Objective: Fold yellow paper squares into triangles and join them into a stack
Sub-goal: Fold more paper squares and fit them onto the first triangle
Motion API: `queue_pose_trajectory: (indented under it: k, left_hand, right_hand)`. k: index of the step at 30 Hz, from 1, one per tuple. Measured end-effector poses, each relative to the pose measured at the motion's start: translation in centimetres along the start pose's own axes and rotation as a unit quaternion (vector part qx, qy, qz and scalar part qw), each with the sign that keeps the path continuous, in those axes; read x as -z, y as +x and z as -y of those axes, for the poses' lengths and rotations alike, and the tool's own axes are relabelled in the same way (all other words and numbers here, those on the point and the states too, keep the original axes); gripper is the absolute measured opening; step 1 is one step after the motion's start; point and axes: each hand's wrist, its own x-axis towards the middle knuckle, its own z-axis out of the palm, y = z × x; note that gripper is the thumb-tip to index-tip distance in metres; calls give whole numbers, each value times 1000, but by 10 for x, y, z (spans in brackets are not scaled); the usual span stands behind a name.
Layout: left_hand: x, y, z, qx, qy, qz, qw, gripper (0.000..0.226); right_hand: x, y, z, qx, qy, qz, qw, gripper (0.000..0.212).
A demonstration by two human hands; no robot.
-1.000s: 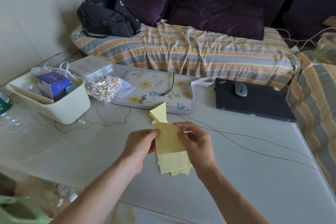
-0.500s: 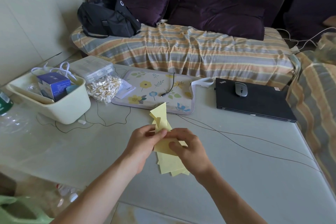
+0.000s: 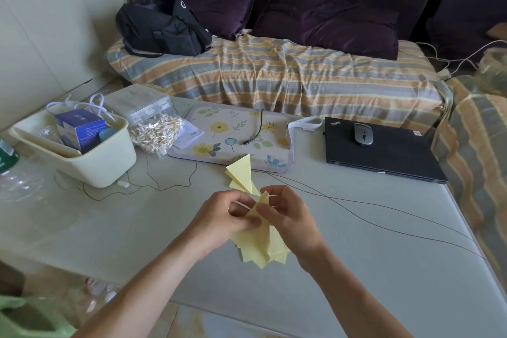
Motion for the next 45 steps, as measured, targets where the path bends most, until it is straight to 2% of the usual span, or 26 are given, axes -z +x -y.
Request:
queue_pose_trajectory:
  k: [5, 8, 11, 15, 27, 45]
  left_hand:
    - [4, 2, 2, -19, -22, -60, 998, 19]
    - [4, 4, 3, -47, -37, -61, 996, 24]
    - [3, 4, 5, -74, -39, -72, 994, 24]
    - [2, 4, 5, -86, -34, -89, 992, 22]
    - [1, 7, 5, -106, -28, -101, 989, 19]
    - [4, 6, 5, -100, -52, -76, 991, 20]
  right_hand:
    - [2, 2, 1, 3, 25, -12, 1000, 17]
    - [4, 2, 1, -30, 50, 9, 998, 10]
    - [4, 3, 0, -64, 79, 26, 994, 18]
    - [4, 2, 2, -56, 76, 14, 995, 20]
    - [4, 1, 5, -72, 90, -4, 993, 18]
    - [3, 2, 6, -61, 103, -41, 992, 22]
